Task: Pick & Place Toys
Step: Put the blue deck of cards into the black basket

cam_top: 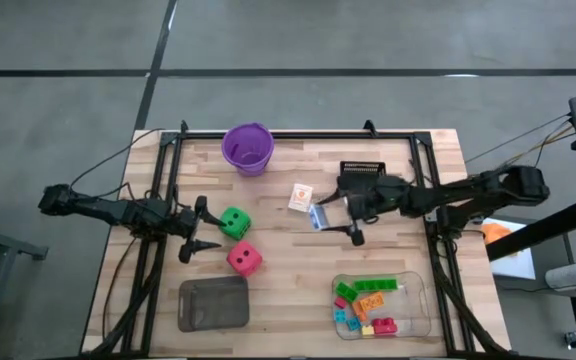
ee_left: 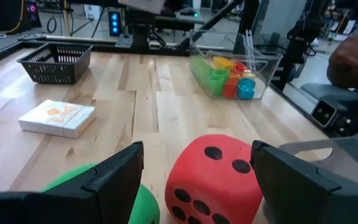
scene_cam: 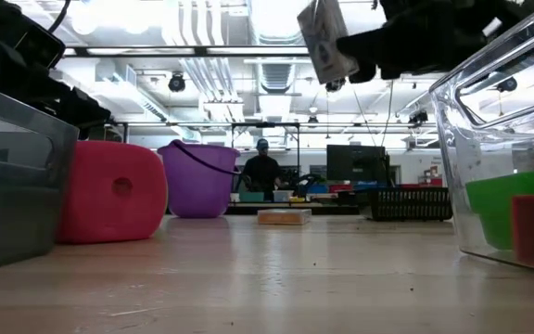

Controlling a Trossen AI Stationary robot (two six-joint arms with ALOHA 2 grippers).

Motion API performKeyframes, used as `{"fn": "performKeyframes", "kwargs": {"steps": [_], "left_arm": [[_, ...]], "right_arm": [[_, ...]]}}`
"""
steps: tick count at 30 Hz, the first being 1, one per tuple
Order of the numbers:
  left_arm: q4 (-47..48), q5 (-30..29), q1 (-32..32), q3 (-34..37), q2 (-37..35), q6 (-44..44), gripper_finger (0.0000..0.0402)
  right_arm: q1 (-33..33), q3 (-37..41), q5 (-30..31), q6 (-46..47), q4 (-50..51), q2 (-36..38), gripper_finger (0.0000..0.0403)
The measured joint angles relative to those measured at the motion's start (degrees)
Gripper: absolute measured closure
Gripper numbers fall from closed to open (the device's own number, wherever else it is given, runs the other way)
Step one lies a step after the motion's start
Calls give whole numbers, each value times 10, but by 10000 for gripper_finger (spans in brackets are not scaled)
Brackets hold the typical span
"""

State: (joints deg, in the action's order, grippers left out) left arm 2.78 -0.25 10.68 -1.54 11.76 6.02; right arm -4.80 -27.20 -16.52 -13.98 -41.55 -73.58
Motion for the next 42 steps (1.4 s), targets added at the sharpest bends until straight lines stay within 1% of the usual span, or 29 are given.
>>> {"fn": "performKeyframes", "kwargs": {"steps": [7,16,23,25,31,35,38,42], "left_arm": [[0,0,0,0,7,0,101],[0,0,0,0,8,0,101],[0,0,0,0,8,0,101],[0,0,0,0,8,0,101],[0,0,0,0,8,0,101],[0,0,0,0,8,0,101],[0,0,0,0,8,0,101],[0,0,0,0,8,0,101]], "right_arm": [[-41,43,8,12,-6,44,110],[-90,78,23,16,-13,47,110],[-122,89,23,18,-4,47,110],[-134,89,25,18,12,47,110],[-174,89,63,16,76,50,110],[-202,89,74,16,117,55,110],[-218,83,101,15,173,59,110],[-224,54,162,11,267,62,110]]}}
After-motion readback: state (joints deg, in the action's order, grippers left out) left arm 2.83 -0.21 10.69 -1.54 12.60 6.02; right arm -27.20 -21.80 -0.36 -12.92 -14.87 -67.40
